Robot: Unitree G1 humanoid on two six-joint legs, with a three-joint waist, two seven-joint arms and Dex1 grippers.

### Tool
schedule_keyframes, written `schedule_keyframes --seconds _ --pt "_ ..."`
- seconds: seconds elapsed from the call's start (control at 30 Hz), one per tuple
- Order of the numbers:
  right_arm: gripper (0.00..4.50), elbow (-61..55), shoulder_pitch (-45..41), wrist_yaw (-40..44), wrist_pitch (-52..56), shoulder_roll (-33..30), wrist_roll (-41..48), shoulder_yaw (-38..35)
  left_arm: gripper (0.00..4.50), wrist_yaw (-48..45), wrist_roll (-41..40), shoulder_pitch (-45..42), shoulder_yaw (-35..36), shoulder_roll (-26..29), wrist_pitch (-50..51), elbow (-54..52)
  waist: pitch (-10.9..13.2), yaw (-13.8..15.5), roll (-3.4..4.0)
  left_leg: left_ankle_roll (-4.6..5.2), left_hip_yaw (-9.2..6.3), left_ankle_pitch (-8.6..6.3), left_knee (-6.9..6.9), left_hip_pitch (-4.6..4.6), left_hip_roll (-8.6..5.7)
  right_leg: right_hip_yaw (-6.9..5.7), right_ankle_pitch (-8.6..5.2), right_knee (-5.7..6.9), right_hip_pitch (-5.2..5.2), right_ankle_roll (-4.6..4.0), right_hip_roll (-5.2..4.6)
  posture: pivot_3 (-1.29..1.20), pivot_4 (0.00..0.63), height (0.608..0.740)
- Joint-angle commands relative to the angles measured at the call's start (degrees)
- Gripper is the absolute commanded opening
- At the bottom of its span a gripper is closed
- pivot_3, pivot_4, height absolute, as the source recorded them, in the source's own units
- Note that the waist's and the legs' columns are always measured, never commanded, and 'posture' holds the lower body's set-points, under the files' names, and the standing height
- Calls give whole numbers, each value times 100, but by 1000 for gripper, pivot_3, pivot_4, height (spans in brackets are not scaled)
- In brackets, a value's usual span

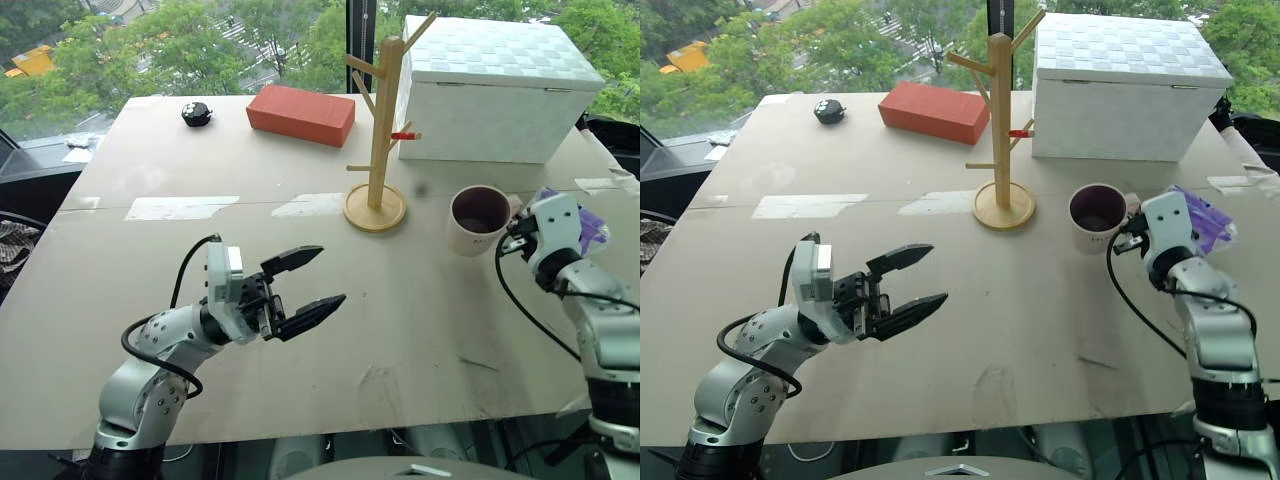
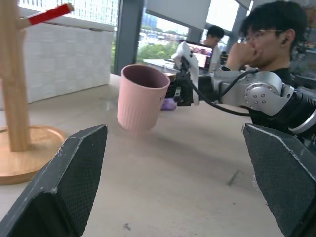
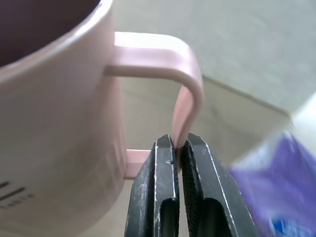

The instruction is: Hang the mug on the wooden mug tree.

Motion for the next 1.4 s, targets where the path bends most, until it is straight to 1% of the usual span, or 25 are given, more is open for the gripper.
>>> schedule_keyframes --seconds 0.03,0.17,0.23,0.33,0.43,0.5,0.6,0.7,0.8,0.87,1.03,1.2,1.33,1.4 --pt "72 231 -579 845 -275 -422 376 -40 4500 183 -61 133 340 -128 -271 -167 1 4 0 0 -1 0 0 0 0 -1 0 0 1 -1 0 0 150 740" --pt "72 376 -1190 1556 -230 -754 670 116 4500 263 35 349 533 -303 -574 -160 1 12 -1 0 -2 0 -2 -3 0 -2 6 -2 0 -12 0 0 150 740" --pt "72 245 -1517 1829 40 -873 852 232 4500 301 50 467 614 -313 -631 -184 2 13 -1 0 -3 0 -3 -4 0 -3 6 -3 1 -12 0 0 150 740" --pt "72 66 -1930 1894 464 -957 922 448 4500 403 -36 558 703 -332 -659 -267 5 4 -1 0 2 0 -4 -5 1 0 7 -3 -3 -13 -3 0 150 740" --pt "72 4 -2451 1758 954 -956 749 833 4500 483 -132 676 814 -399 -747 -405 5 -1 -1 0 2 0 -4 -3 3 -2 7 -2 -4 -13 -4 0 150 740" --pt "72 25 -2678 1692 1232 -938 724 967 4500 452 -120 742 844 -416 -835 -421 5 6 -2 0 1 0 -4 -4 3 -4 10 -2 -4 -18 -5 0 150 740" --pt "72 218 -3240 1622 1620 -818 674 1236 4500 485 -250 787 962 -486 -907 -395 6 14 -2 0 3 0 -4 -7 3 -4 13 -3 -6 -24 -10 0 150 740" --pt "72 518 -3710 1726 1751 -770 544 1549 4500 483 -319 790 1006 -492 -927 -397 6 7 -2 0 5 0 -3 -10 2 -4 13 -3 -9 -25 -10 0 150 740" --pt "72 846 -4026 1819 1670 -766 340 1832 4500 459 -389 821 1024 -481 -958 -432 6 11 -2 0 2 -1 -4 -12 2 -8 13 -5 -9 -26 -10 0 150 740" --pt "72 1154 -4239 1909 1441 -729 173 2024 4500 351 -733 930 1048 -427 -814 -544 6 4 -2 0 1 -1 -4 -15 2 -11 13 -8 -9 -27 -11 0 150 740" --pt "72 1811 -4545 2125 1102 -574 -110 2301 4500 345 -840 1125 1148 -451 -935 -672 7 -2 -2 1 6 -1 -4 -25 2 -6 14 -7 -23 -26 -11 0 150 740" --pt "72 2743 -4947 2164 672 -296 -399 2391 4500 361 -873 1365 1312 -481 -1042 -771 6 -12 -2 1 8 -1 -4 -36 2 -5 14 -3 -36 -27 -8 0 150 740" --pt "72 3463 -5234 2438 354 -74 -474 2425 4500 372 -836 1497 1369 -531 -1130 -790 6 -2 -2 0 7 1 6 -86 2 -6 17 1 -82 -28 -7 0 150 740" --pt "603 3980 -5342 2547 -49 30 -655 2544 4500 384 -814 1513 1356 -559 -1169 -784 6 -4 -2 0 9 0 5 -89 1 -5 17 0 -84 -27 -7 0 150 740"
